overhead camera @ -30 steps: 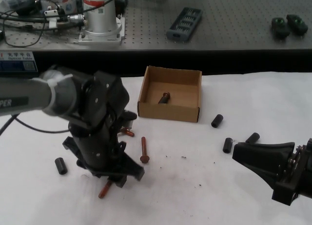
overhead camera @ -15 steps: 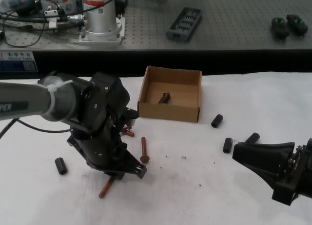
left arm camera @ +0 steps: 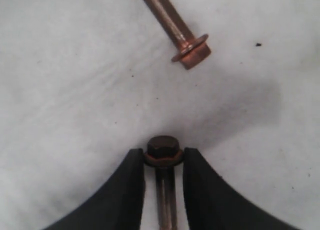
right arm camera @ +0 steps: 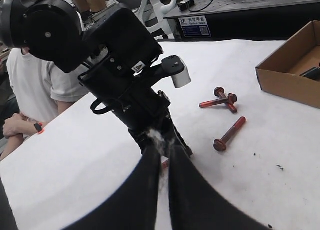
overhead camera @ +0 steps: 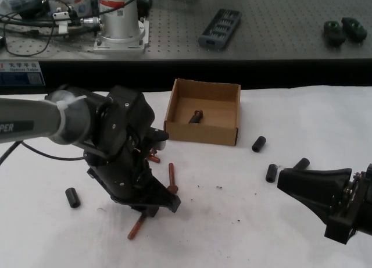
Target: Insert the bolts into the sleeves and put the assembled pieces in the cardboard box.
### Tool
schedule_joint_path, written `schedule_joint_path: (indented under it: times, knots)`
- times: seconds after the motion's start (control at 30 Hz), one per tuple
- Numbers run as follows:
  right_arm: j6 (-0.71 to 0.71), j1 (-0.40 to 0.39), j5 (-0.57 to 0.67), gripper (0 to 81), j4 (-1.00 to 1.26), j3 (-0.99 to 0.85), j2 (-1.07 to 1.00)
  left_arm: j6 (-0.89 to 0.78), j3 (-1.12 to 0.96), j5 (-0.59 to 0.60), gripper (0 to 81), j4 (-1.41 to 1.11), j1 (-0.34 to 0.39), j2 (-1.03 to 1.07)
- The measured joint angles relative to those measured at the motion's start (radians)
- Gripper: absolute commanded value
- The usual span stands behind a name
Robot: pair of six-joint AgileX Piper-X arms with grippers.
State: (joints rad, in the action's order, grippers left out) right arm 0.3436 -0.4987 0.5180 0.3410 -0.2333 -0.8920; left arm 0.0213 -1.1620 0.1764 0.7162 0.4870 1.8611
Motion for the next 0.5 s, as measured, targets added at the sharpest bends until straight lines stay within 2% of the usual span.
schedule_joint_path:
  times: [0.23,0.47,0.5]
  knots:
    - [-0.048,0.000,-0.037,7.0,-0.020,0.000,0.000,0.000,0.005,-0.040,0.6,0.000,0.000,-0.083]
    - [-0.060,0.000,-0.361,7.0,-0.093,0.000,0.000,-0.048,0.054,-0.069,0.6,-0.087,0.000,-0.287]
    - [-0.060,0.000,-0.372,7.0,-0.113,-0.004,0.000,-0.059,0.083,-0.071,0.6,-0.123,0.000,-0.333]
